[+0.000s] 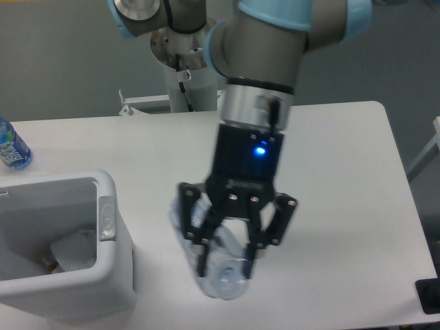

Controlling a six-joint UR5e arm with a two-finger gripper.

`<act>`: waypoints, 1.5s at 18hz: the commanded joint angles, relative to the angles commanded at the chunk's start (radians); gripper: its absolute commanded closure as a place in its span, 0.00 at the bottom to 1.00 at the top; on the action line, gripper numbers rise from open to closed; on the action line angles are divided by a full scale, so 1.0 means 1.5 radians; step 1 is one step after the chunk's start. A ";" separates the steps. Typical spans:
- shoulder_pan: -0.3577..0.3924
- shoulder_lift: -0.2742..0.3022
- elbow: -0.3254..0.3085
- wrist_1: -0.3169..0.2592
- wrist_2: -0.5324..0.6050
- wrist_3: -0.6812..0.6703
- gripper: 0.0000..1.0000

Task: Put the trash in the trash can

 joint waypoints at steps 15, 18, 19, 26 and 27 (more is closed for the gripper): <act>-0.098 -0.014 -0.010 0.001 0.001 -0.002 0.23; -0.099 -0.018 -0.016 0.001 0.002 0.001 0.00; -0.099 -0.018 -0.014 0.001 0.002 0.001 0.00; -0.049 -0.001 -0.011 0.002 0.004 0.026 0.00; -0.039 0.001 -0.009 0.002 0.005 0.032 0.00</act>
